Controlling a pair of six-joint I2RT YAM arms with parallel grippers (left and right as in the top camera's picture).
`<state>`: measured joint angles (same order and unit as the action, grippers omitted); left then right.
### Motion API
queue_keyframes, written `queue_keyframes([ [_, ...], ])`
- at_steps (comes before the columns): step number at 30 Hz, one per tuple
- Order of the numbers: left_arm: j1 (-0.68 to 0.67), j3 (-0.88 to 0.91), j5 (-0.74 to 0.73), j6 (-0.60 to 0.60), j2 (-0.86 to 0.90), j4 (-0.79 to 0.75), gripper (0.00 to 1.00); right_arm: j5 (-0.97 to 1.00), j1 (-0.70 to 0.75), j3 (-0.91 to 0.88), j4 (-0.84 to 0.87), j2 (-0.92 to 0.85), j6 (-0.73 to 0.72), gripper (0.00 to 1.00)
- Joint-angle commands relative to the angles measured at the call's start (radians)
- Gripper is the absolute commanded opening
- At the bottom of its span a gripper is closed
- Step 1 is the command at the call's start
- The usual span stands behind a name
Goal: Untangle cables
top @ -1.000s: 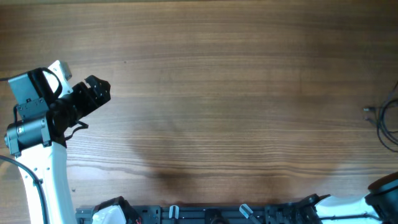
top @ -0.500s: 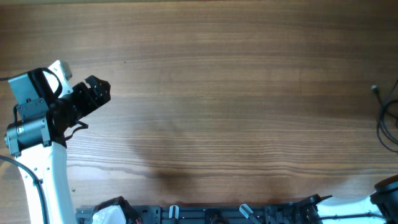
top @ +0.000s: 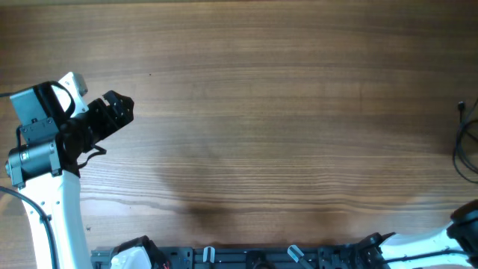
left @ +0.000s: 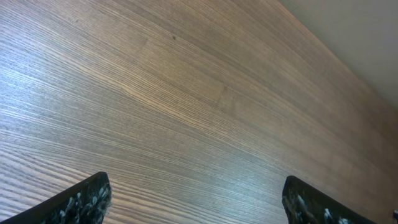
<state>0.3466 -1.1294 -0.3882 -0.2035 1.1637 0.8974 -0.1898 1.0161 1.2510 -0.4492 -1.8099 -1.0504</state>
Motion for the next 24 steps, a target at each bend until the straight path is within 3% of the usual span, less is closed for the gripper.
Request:
queue_keyframes([
  [1,-0.005,-0.003,-0.015,0.017,-0.014,-0.005,0.89,-0.021,-0.139,0.002,-0.084,-0.019,0.008,1.00],
  [4,-0.005,-0.003,-0.015,0.017,-0.014,-0.005,0.89,-0.060,-0.257,0.002,-0.093,-0.019,0.173,1.00],
  [9,-0.005,-0.003,-0.007,0.080,-0.014,-0.019,0.88,-0.207,-0.499,0.002,-0.069,-0.019,0.703,1.00],
  [10,-0.004,-0.003,-0.005,0.105,-0.014,-0.020,0.88,-0.230,-0.578,0.002,-0.093,-0.019,0.866,1.00],
  [11,-0.005,-0.003,-0.004,0.122,-0.014,-0.019,0.88,-0.226,-0.625,0.002,-0.122,-0.019,0.930,1.00],
  [12,-0.004,-0.003,-0.004,0.132,-0.014,-0.019,0.88,-0.207,-0.661,0.002,-0.147,-0.017,0.959,1.00],
  [14,-0.004,-0.003,-0.004,0.148,-0.014,-0.016,0.88,-0.117,-0.727,0.002,-0.196,-0.003,0.972,0.80],
  [16,-0.004,-0.003,-0.004,0.148,-0.014,-0.012,0.89,-0.038,-0.789,0.002,-0.225,0.034,1.001,0.75],
  [24,-0.004,-0.003,-0.004,0.151,-0.045,-0.011,0.85,-0.022,-0.923,0.002,-0.312,0.449,0.970,0.83],
])
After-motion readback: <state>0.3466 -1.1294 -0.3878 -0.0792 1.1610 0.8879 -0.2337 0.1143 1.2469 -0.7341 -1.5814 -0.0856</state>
